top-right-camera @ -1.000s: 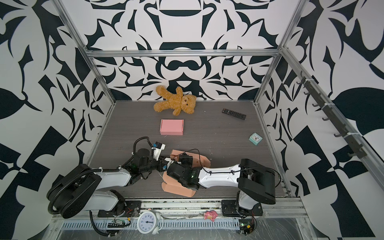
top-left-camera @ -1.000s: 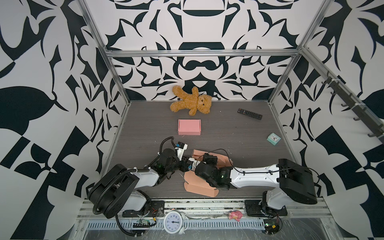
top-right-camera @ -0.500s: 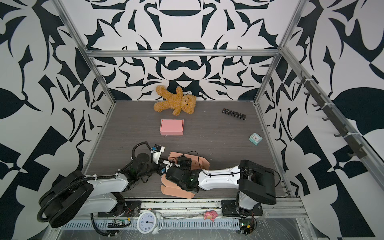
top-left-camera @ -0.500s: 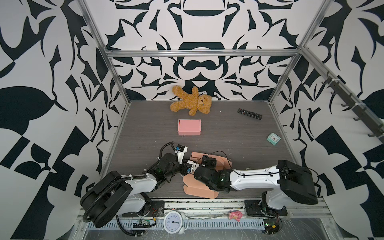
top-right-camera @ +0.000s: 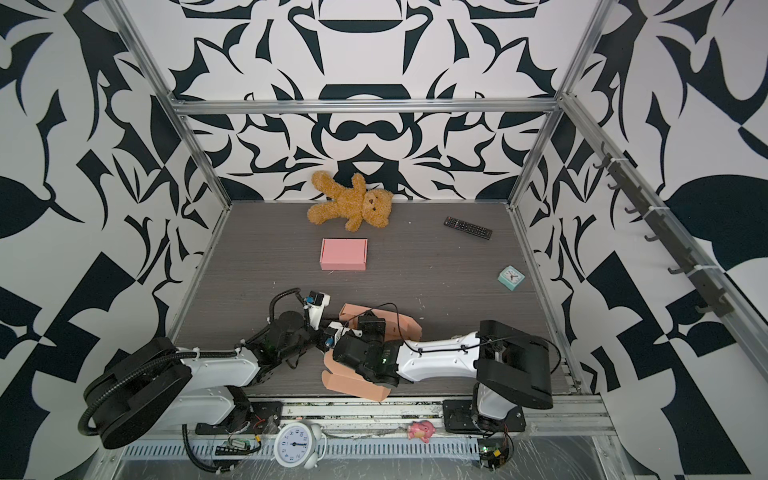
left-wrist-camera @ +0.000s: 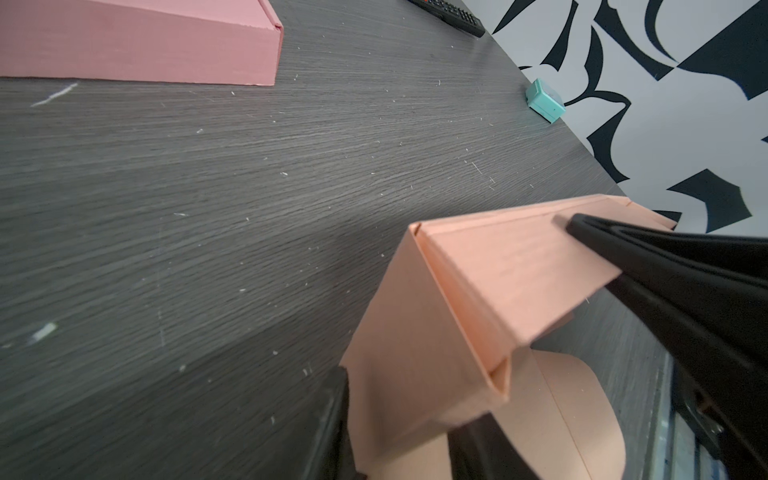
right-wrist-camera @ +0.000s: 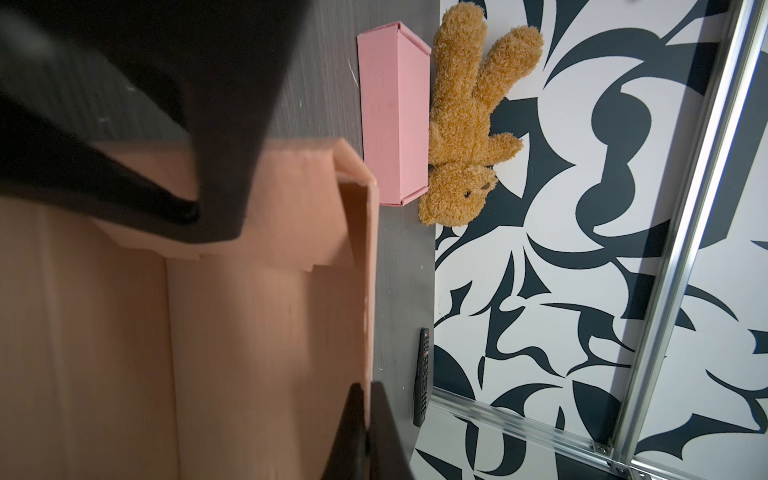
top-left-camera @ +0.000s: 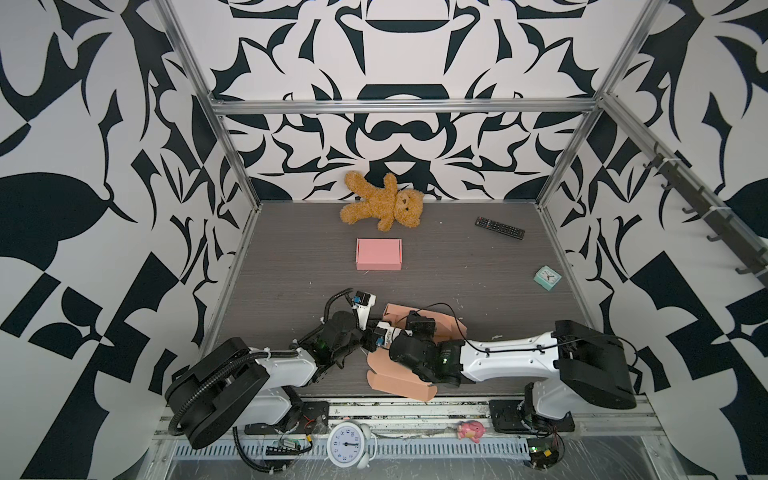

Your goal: Fold the paper box

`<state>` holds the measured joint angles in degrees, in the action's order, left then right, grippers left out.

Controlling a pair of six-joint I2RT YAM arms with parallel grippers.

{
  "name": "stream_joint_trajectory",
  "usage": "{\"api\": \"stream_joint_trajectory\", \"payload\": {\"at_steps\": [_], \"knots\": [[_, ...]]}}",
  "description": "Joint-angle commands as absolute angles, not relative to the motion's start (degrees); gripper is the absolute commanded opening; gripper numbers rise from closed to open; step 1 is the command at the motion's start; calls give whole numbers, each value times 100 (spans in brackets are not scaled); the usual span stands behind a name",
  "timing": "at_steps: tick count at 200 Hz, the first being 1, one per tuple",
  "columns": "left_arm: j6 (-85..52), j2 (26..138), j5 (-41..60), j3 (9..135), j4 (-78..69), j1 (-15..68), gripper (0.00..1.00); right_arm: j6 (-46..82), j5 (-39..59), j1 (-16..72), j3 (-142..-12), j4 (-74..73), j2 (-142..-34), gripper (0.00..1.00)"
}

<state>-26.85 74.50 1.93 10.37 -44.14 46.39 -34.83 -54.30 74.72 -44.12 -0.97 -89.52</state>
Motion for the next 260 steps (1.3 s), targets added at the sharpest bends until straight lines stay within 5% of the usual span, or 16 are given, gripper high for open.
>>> {"api": "stream_joint_trajectory", "payload": {"at_steps": [1, 164, 260], "knots": [[-2450, 7411, 22, 1002, -4748, 4866, 41, -3258, -5145, 7560, -4459, -189, -8880, 0], [-1960, 7348, -1017, 932, -4671, 5322, 30, -2211, -3991, 7598, -4524, 417, -8403, 14], [-1592, 7050, -1325, 1106, -4424, 5414, 26, -865, -3091, 7603, -4657, 877, -6926, 50]]}}
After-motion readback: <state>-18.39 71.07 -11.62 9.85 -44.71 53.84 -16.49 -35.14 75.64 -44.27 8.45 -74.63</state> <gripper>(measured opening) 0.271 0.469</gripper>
